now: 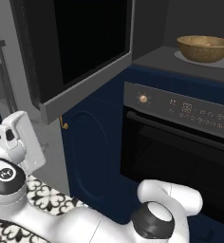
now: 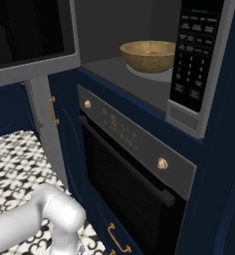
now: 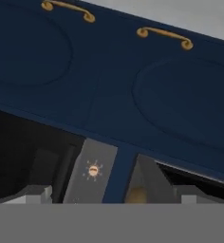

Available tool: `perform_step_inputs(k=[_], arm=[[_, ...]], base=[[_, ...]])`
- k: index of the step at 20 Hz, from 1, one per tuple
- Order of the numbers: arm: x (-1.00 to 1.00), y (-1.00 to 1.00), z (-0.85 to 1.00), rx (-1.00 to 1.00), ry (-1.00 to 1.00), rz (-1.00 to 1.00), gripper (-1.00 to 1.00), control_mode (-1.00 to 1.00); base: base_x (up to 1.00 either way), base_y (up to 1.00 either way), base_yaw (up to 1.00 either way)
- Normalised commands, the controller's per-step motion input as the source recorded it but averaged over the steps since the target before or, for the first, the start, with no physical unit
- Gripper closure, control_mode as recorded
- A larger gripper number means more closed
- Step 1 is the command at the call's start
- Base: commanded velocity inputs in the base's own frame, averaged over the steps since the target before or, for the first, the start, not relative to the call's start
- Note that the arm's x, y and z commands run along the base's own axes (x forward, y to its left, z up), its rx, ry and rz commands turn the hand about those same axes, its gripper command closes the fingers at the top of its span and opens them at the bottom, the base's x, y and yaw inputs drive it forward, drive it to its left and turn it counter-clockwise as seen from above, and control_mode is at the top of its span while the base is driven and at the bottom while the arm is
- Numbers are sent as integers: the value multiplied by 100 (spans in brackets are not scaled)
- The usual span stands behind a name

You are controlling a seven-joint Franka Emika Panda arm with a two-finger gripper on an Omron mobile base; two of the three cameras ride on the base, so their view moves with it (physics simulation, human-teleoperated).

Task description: Pick the onion from the sink and place it in the bowl. Then pick the bowl and place it in the microwave. Then close the microwave door and press the start button.

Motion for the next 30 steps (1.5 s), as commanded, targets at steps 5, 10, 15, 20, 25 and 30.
perform_step_inputs(k=[5,10,15,20,25,30], arm=[[-4,-57,37,0,-13,-12,-100,-100],[21,-19,4,-14,0,-5,-100,-100],[35,-2,0,-25,-6,-19,-100,-100],[37,0,4,-21,-1,-26,-100,-100],[27,-2,48,-6,27,-11,-100,-100],[44,0,30,-8,15,-3,-100,-100]], base=[[0,0,0],[0,0,0],[0,0,0],[0,0,0],[0,0,0],[0,0,0]])
